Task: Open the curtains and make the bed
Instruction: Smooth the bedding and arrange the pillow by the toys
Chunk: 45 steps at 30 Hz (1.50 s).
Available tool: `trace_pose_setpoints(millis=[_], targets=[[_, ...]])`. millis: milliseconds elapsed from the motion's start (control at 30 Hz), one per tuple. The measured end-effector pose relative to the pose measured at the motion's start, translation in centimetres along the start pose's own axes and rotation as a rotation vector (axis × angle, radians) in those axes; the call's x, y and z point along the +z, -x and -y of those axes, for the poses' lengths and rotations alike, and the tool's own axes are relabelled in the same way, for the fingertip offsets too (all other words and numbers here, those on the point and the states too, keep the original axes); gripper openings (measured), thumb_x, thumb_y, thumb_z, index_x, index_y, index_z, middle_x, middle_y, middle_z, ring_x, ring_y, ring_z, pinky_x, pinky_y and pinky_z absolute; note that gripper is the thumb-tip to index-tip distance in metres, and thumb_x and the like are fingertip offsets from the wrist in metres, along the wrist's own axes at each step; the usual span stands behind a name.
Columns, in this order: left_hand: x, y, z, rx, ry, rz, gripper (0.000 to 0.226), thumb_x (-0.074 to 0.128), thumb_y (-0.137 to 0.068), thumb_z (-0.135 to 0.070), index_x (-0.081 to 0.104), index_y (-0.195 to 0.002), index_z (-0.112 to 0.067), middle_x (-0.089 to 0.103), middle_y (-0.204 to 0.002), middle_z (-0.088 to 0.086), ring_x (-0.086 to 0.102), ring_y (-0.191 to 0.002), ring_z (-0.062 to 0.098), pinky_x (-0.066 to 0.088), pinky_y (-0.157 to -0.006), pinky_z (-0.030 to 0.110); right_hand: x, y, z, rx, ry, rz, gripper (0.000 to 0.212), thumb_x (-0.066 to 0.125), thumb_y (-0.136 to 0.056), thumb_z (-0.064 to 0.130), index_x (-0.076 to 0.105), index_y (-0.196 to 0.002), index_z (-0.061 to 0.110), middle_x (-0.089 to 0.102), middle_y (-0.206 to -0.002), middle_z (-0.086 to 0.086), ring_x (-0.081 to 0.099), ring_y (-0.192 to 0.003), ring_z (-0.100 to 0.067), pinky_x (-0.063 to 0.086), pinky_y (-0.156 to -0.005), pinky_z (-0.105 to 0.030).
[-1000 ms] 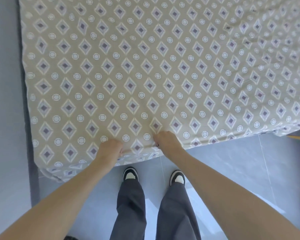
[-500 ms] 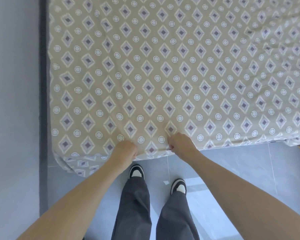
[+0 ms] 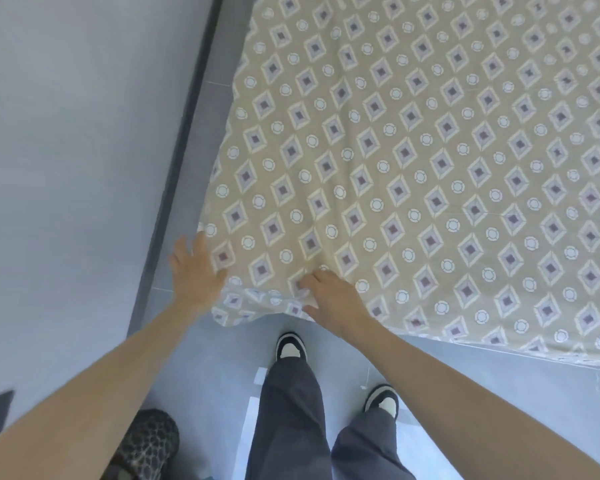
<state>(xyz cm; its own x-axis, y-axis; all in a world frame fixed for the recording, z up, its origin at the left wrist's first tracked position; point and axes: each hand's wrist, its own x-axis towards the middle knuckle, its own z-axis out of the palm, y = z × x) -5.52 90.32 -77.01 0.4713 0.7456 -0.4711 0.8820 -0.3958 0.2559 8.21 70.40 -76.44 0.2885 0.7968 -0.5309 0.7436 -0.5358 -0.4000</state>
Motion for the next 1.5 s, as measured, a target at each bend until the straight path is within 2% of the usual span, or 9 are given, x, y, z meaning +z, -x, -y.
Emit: trace_pose_setpoints(millis=[200,400,500,600,767,967,1100,1333,1500], targets=[[-0.5,-3.0,3.7,-0.074,0.142,0.259,0.058,0.069,-0.082,-0.017,0.043,-0.132,-0.004,0.052,-0.132,0.014,0.049,-0.123,0.033,0.039,-0.097,0.036,1.4,-3.9,4.4,-0.043,0.064,-0.128,0.039,0.063,-0.087,0.026,0.050,-0.119,0.008,0.052,-0.116,-0.006,0.049,-0.106,-0.026,0.035,-0.067,-0.030],[0.1,-4.9,4.4,-0.009,-0.085,0.255,0.018,0.063,-0.084,-0.018,0.060,-0.096,-0.006,0.065,-0.104,0.013,0.059,-0.100,0.034,0.044,-0.075,0.033,1.8,-5.6,5.5,-0.019,0.186,-0.172,0.038,0.088,-0.047,0.011,0.064,-0.077,0.013,0.058,-0.071,0.001,0.058,-0.060,-0.020,0.026,-0.042,-0.020],[0.0,-5.3,6.2,-0.013,0.013,0.243,0.010,0.056,-0.087,-0.016,0.064,-0.092,-0.014,0.067,-0.100,0.006,0.060,-0.099,0.030,0.044,-0.076,0.031,1.6,-5.9,5.6,-0.001,0.117,-0.055,0.015,0.067,-0.079,0.006,0.063,-0.091,0.013,0.060,-0.090,-0.001,0.057,-0.084,-0.022,0.041,-0.058,-0.028],[0.1,-4.7,6.1,0.074,-0.099,0.143,0.016,0.046,-0.089,-0.018,0.061,-0.094,-0.016,0.064,-0.099,0.005,0.058,-0.100,0.028,0.042,-0.073,0.031,1.1,-6.2,5.8,0.065,-0.019,0.015,0.011,0.052,-0.082,0.006,0.062,-0.083,0.006,0.063,-0.091,-0.004,0.054,-0.086,-0.024,0.043,-0.070,-0.034],[0.6,-3.9,5.0,0.209,-0.393,0.153,0.029,0.035,-0.096,-0.023,0.053,-0.117,-0.011,0.052,-0.120,0.004,0.050,-0.110,0.024,0.038,-0.079,0.032,-0.1,-6.6,6.4,0.116,-0.051,0.092,0.011,0.055,-0.077,0.007,0.064,-0.075,0.001,0.066,-0.078,-0.015,0.051,-0.069,-0.031,0.031,-0.060,-0.030],[0.3,-4.3,4.7,0.181,-0.503,0.272,0.038,0.023,-0.100,-0.027,0.059,-0.108,-0.018,0.064,-0.109,0.001,0.057,-0.103,0.021,0.030,-0.079,0.031,-1.4,-6.9,6.7,0.118,-0.131,0.178,0.016,0.060,-0.084,0.007,0.075,-0.088,0.012,0.061,-0.075,0.014,0.065,-0.065,-0.021,0.035,-0.048,-0.006],[0.5,-3.2,5.4,0.057,-0.406,0.310,0.047,0.021,-0.100,-0.032,0.064,-0.098,-0.015,0.067,-0.103,0.005,0.060,-0.097,0.025,0.031,-0.075,0.029,-0.7,-6.6,7.1,0.087,-0.093,0.183,0.011,0.064,-0.084,0.013,0.075,-0.086,0.014,0.070,-0.084,-0.001,0.051,-0.072,-0.016,0.030,-0.054,-0.013],[2.6,-0.7,7.3,-0.136,-0.351,0.412,0.045,0.024,-0.101,-0.036,0.059,-0.120,-0.016,0.061,-0.121,0.006,0.054,-0.114,0.025,0.041,-0.089,0.030,3.0,-5.7,7.2,0.065,0.027,0.262,0.016,0.055,-0.089,0.016,0.071,-0.092,0.013,0.068,-0.095,-0.008,0.061,-0.091,-0.027,0.042,-0.071,-0.028],[3.8,-2.5,6.2,-0.422,0.022,0.475,0.046,0.034,-0.099,-0.033,0.040,-0.137,-0.008,0.048,-0.139,0.015,0.045,-0.129,0.034,0.035,-0.104,0.040,4.1,-5.3,7.2,0.026,0.035,0.296,0.040,0.049,-0.092,0.011,0.054,-0.131,0.017,0.053,-0.135,-0.003,0.051,-0.120,-0.029,0.046,-0.093,-0.038]])
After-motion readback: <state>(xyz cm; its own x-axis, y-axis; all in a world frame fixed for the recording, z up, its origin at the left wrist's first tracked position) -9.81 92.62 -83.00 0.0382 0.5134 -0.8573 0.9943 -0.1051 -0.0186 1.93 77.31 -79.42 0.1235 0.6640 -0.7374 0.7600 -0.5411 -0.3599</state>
